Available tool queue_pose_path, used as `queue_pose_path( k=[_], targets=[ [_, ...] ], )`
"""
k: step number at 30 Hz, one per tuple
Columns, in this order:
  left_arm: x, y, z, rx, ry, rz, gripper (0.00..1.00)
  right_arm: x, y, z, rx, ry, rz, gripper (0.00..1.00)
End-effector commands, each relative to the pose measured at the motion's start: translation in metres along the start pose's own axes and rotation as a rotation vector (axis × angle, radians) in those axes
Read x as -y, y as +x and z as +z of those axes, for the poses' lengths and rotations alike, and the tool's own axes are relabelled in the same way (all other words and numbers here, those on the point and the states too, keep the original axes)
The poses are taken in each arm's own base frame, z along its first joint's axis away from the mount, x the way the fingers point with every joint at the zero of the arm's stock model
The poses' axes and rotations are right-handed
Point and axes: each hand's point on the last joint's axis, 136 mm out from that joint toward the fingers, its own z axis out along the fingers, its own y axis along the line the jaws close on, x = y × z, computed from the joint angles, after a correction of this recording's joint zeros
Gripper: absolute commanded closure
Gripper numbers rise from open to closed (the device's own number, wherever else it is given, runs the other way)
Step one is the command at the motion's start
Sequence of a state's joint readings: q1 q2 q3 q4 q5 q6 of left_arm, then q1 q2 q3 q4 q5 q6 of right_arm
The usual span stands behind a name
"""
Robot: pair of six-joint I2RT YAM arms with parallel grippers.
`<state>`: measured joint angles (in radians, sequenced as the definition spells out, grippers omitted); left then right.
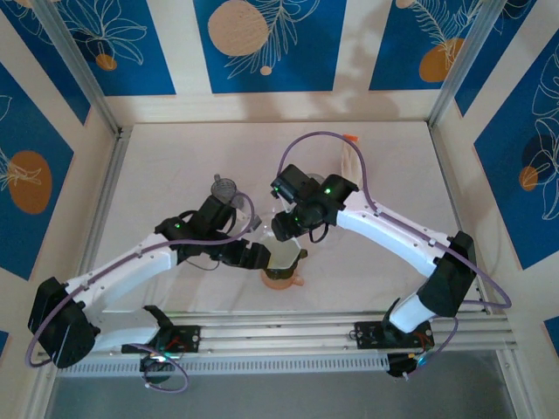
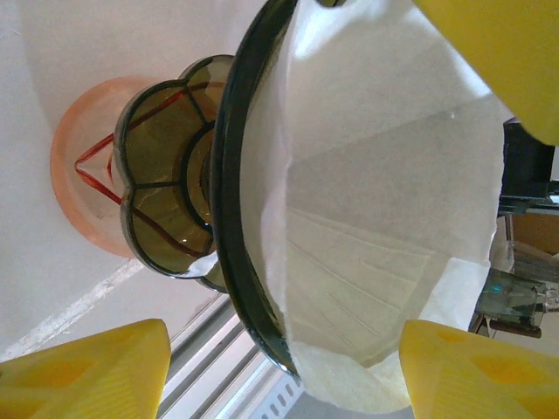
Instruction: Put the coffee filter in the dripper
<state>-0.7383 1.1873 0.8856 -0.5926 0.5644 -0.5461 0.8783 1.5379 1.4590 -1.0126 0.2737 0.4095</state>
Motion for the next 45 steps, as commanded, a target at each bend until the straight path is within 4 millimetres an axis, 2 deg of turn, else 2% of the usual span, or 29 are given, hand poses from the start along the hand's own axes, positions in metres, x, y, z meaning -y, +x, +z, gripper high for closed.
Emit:
queue_pose_path(
  k=[1,14,24,29,37,45],
  targets=[
    [0.002,0.002,0.001,-0.013,-0.005,0.025,0.30,0.004,0.000,0.003,-0.007,0.018,0.015,0.48],
    [-0.007,0.005,0.009,-0.024,-0.021,0.006,0.30,0.010,0.012,0.011,-0.028,0.028,0.044,0.48],
    [-0.010,0.005,0.012,-0.024,-0.020,-0.001,0.30,0.009,0.013,0.012,-0.025,0.022,0.051,0.48],
    [-0.008,0.003,0.011,-0.015,-0.018,0.000,0.29,0.005,0.008,0.002,0.004,0.010,0.047,0.47],
    [-0.004,0.000,0.007,0.001,-0.014,0.003,0.27,0.005,0.004,-0.020,0.064,0.000,0.066,0.40],
    [0.000,-0.006,0.002,0.022,-0.020,0.013,0.24,0.008,0.004,-0.034,0.107,0.002,0.086,0.38]
  ],
)
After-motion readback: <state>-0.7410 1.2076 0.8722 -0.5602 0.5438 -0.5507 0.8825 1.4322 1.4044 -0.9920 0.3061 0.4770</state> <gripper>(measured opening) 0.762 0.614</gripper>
